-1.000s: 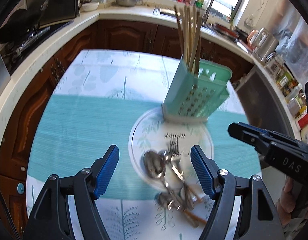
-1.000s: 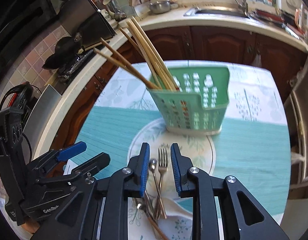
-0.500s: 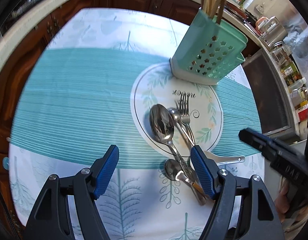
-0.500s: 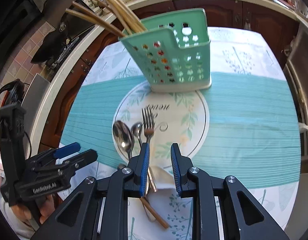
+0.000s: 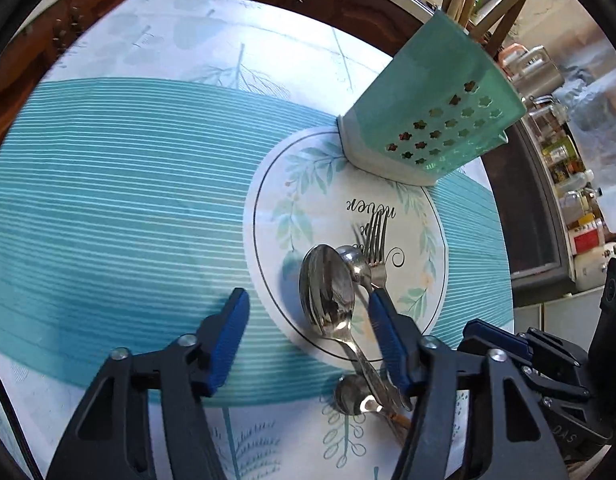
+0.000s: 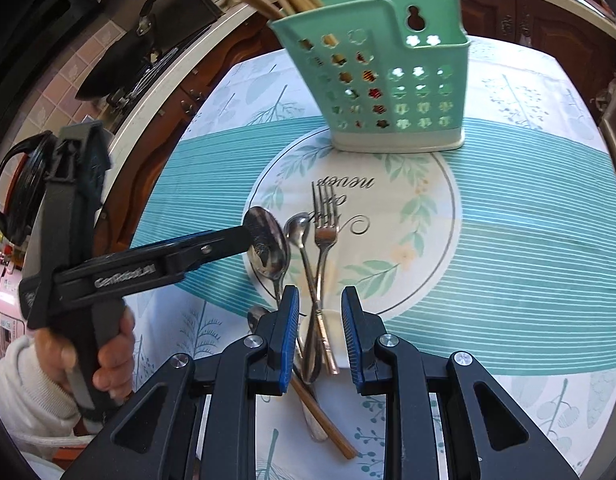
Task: Organize utensils
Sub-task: 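Lower both tools toward the spoons and forks on the plate, then close the left tool on a metal spoon while the right tool grasps another spoon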
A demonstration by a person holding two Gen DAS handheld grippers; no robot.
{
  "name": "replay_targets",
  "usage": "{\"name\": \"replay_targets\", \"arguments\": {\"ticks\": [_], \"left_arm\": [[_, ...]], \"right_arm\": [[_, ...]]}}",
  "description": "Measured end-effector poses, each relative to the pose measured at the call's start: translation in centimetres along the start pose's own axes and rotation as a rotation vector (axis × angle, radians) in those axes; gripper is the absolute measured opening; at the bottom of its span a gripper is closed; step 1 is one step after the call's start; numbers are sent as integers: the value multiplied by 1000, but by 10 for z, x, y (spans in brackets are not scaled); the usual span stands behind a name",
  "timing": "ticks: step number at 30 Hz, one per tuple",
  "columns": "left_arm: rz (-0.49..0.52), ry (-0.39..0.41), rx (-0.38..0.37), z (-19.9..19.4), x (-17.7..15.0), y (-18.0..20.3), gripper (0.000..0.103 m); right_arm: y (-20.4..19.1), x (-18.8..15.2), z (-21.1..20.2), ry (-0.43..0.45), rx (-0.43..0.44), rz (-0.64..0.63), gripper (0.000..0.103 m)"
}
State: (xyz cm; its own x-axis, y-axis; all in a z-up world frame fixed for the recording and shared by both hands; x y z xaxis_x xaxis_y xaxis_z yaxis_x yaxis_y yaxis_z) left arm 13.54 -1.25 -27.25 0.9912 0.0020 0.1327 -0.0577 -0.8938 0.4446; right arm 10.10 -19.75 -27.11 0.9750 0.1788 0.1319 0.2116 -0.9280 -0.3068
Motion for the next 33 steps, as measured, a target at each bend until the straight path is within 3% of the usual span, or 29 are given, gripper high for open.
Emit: {"name": "replay_targets", "arguments": {"ticks": [9, 20, 25, 29, 33], "left_arm": [[94, -31, -70, 14, 11, 4, 38], [257, -53, -113, 20, 21, 15, 31], [335, -65, -81, 21, 21, 12, 7], [372, -58, -47, 22, 19, 18, 6], [345, -59, -17, 17, 20, 12, 5]], "right_arm": [[-3, 3, 17, -27, 19, 0, 22], [-3, 11, 29, -43, 26, -11, 22], [-11, 20, 35, -50, 3, -54, 22], [-20, 31, 44, -64, -14, -103, 22], [-29, 38, 57, -103, -36, -163, 22]]}}
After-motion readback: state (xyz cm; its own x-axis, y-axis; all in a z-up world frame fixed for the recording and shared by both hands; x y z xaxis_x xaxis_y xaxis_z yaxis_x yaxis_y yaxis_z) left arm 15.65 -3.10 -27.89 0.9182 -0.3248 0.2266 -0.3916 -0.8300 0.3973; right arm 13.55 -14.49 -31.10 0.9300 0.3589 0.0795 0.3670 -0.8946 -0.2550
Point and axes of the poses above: each gripper's, at about its wrist camera, not at the fingertips, and z roughly the way its jaws point, y to its right, x to its top, the point moved 7 cm from there along z, roughly the way its jaws point, and after that the axes turned 10 degrees about -y, right-handed, at the moved point
